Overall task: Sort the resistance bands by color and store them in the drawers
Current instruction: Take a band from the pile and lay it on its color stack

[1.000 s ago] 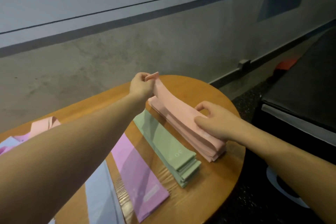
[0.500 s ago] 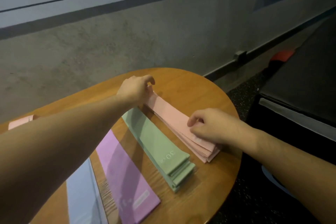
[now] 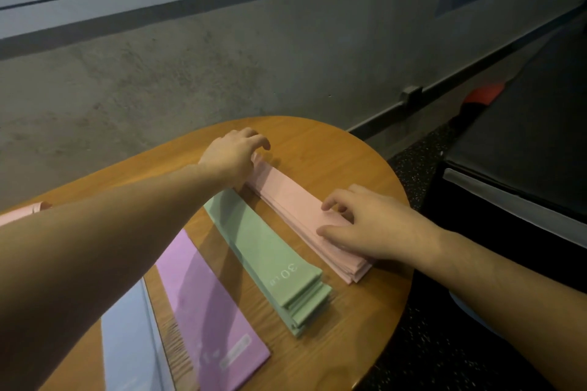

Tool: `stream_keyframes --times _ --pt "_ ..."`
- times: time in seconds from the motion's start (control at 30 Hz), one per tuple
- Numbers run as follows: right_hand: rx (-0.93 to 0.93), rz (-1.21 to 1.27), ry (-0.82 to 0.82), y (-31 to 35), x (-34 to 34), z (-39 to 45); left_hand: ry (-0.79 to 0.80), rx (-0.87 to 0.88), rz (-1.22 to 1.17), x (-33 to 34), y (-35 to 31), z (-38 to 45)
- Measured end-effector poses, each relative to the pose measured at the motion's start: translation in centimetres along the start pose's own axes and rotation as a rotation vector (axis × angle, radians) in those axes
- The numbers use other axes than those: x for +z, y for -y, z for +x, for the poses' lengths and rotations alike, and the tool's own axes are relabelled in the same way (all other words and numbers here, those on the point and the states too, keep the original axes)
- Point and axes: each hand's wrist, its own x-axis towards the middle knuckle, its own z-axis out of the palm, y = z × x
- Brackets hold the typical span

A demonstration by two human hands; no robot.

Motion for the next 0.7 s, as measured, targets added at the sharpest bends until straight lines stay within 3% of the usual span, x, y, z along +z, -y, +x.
stream_keyframes --times 0.23,0.47,0.7 --pt "-0.027 -0.032 0.022 0.3 -0.1 -0.6 0.284 0.269 0.140 -1.8 -1.1 -0.7" --pt "-0.032 -0.068 0.034 0.7 0.6 -0.7 0.556 0.267 0.195 -2.2 -2.3 0.4" --pt "-0.070 -0.122 0.027 1.1 0.8 -0.9 0.470 0.285 0.263 -1.4 -2.6 0.4"
